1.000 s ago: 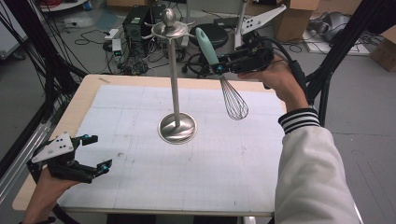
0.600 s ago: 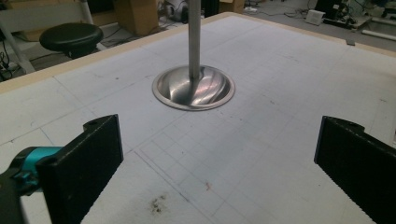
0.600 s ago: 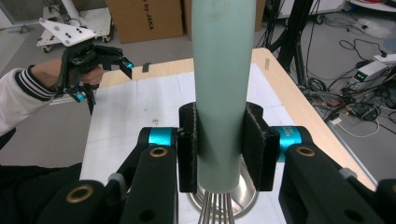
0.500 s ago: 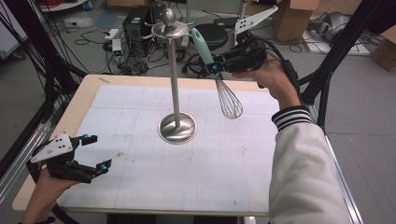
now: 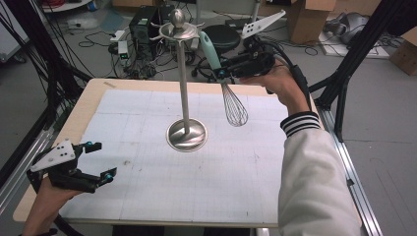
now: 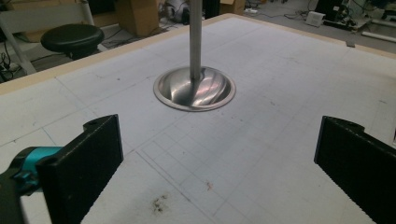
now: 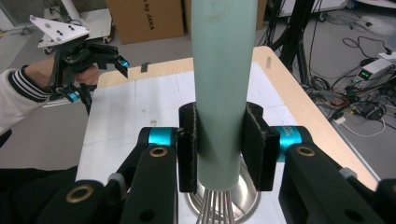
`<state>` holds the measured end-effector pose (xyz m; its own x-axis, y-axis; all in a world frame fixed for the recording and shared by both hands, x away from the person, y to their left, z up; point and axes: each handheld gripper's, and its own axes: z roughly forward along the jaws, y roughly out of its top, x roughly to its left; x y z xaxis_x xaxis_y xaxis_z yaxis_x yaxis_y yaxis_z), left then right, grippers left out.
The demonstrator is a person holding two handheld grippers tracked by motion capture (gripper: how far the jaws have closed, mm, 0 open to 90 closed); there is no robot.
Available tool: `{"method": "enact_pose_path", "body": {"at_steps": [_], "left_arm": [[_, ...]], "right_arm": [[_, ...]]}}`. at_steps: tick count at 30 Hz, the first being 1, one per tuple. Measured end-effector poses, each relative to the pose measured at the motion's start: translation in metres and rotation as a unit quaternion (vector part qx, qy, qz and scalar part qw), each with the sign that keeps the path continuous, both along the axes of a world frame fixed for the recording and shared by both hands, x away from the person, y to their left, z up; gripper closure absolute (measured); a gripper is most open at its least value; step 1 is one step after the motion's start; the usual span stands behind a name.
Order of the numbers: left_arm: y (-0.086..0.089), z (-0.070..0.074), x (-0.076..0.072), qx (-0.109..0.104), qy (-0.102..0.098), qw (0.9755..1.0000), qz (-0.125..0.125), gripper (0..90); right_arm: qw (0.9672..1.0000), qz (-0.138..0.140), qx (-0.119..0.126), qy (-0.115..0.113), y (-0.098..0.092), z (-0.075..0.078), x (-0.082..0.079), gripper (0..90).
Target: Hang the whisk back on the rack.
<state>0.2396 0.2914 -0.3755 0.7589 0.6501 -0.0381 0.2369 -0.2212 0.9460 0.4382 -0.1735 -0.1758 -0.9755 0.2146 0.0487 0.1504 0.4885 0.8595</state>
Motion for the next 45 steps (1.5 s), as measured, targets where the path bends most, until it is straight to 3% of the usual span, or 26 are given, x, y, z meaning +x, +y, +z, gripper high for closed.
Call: {"method": "enact_pose_path", "body": {"at_steps": [10,16,19,20,21,25,29,33,41,45], "left_arm": [[0.001,0.001,0.000,-0.001,-0.001,1.0000,0.002,1.7],[0.001,0.001,0.000,-0.002,-0.001,1.0000,0.001,1.7],[0.001,0.001,0.000,-0.002,-0.001,1.0000,0.000,1.7],[0.001,0.001,0.000,-0.002,-0.001,1.0000,-0.001,1.7],[0.000,0.001,0.000,-0.002,-0.001,1.0000,-0.002,1.7],[0.001,0.000,0.000,-0.002,-0.001,1.0000,-0.002,1.7],[0.001,0.001,0.000,-0.002,-0.001,1.0000,-0.002,1.7],[0.000,0.001,0.000,-0.002,-0.002,1.0000,-0.001,1.7],[0.000,0.001,-0.001,-0.005,-0.002,1.0000,0.000,1.7],[0.001,0.001,0.000,-0.003,-0.002,1.0000,-0.001,1.7]], "right_arm": [[1.0000,0.002,0.000,0.008,0.010,-0.004,0.003,69.1],[1.0000,0.006,0.004,0.000,0.015,-0.007,0.006,69.0],[0.9999,0.006,0.003,0.010,0.017,-0.007,0.005,69.0],[1.0000,0.006,0.004,-0.003,0.017,-0.008,0.007,69.0],[0.9999,0.006,0.003,0.008,0.018,-0.008,0.006,69.0],[0.9999,0.008,0.006,-0.003,0.021,-0.010,0.009,68.9],[0.9999,0.008,0.007,0.007,0.024,-0.011,0.008,68.8],[1.0000,0.007,0.005,0.002,0.025,-0.011,0.008,68.6],[0.9996,-0.026,-0.010,0.004,0.024,-0.012,0.007,59.5],[0.9996,-0.027,0.001,0.000,0.021,-0.011,0.002,53.8]]}}
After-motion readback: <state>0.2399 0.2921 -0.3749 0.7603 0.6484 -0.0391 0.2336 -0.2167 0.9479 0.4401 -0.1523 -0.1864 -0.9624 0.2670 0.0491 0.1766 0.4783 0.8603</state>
